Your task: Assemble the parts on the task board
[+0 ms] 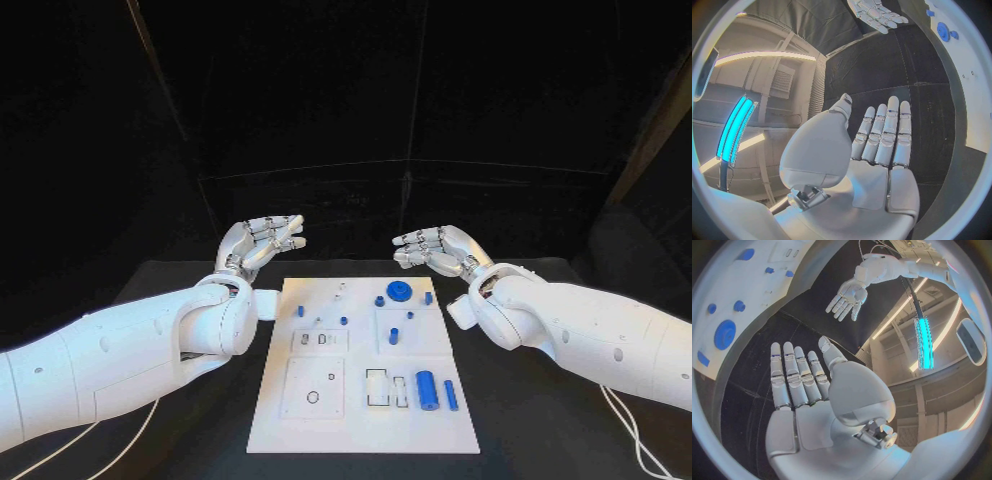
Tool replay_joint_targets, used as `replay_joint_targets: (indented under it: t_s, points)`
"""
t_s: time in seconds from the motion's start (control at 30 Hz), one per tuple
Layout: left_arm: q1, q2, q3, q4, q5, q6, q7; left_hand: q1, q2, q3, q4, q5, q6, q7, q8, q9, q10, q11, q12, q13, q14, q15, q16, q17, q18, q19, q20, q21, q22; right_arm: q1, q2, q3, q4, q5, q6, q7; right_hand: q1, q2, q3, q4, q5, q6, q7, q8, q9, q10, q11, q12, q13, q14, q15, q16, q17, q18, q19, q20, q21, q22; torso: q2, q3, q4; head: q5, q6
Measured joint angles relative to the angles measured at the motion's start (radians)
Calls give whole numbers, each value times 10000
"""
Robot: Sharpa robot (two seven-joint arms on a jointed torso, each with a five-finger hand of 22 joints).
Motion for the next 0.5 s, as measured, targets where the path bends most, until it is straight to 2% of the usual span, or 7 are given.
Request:
replay_joint_targets:
  t_s: [0.07, 0.17, 0.33, 0.47, 0.5]
  points:
    - [26, -160, -3, 194, -30, 110, -4, 8, 8, -65, -97, 0, 212, -5, 40, -5, 264, -68, 0, -10, 238, -89, 21, 55, 2, 289, -92, 67, 12, 114, -53, 2, 22, -599, -10, -68, 71, 21, 62, -61, 60, 390, 86, 24, 6, 398, -99, 0, 10, 409, -119, 74, 21, -1, 291, -103, 186, 60, 54, 5, 0, -7, 3]
    - [91, -391, -3, 499, -101, 270, -34, 68, 68, -163, -217, 0, 422, -77, 40, -64, 579, -167, 0, -41, 578, -195, 72, 159, 2, 771, -230, 218, 35, 304, -107, 7, 68, -1459, -3, -213, 201, -98, 144, -144, 274, 895, 179, 61, 12, 970, -248, 0, 10, 1008, -315, 165, 79, -2, 736, -292, 532, 198, 187, 11, -14, -28, 29]
    - [258, -854, -2, 1221, -267, 567, -138, 127, 127, -209, -389, 0, 595, -143, 40, -128, 883, -262, 0, -42, 858, -322, 98, 306, 0, 1113, -372, 275, 43, 651, -229, 12, 279, -3375, 121, -768, 330, -228, 379, -181, 642, 1595, 24, 61, 11, 1872, -512, -89, 21, 2074, -664, 368, 256, -3, 1383, -673, 1291, 563, 437, 9, -26, -80, 68]
    - [443, -1210, 1, 1838, -366, 712, -179, 307, 80, -204, -592, 0, 702, -181, 40, -154, 1046, -319, -32, -42, 892, -356, 98, 355, 1, 1197, -388, 275, 6, 956, -254, 12, 491, -4920, 325, -1390, 307, -461, 557, -181, 762, 2011, -118, 47, 11, 2466, -700, -209, 48, 2906, -915, 601, 501, -3, 1777, -948, 2053, 981, 669, -12, -15, -118, 115]
    - [472, -1290, 2, 1973, -381, 733, -182, 373, 69, -196, -656, 0, 723, -203, 40, -167, 1064, -331, -68, -46, 892, -356, 72, 364, 1, 1197, -388, 275, -11, 1019, -255, 13, 546, -5287, 386, -1546, 284, -741, 713, -176, 835, 2284, -213, -63, 10, 2894, -856, -352, 71, 3672, -1143, 884, 773, -2, 2100, -1172, 2788, 1401, 723, -18, -10, -127, 129]
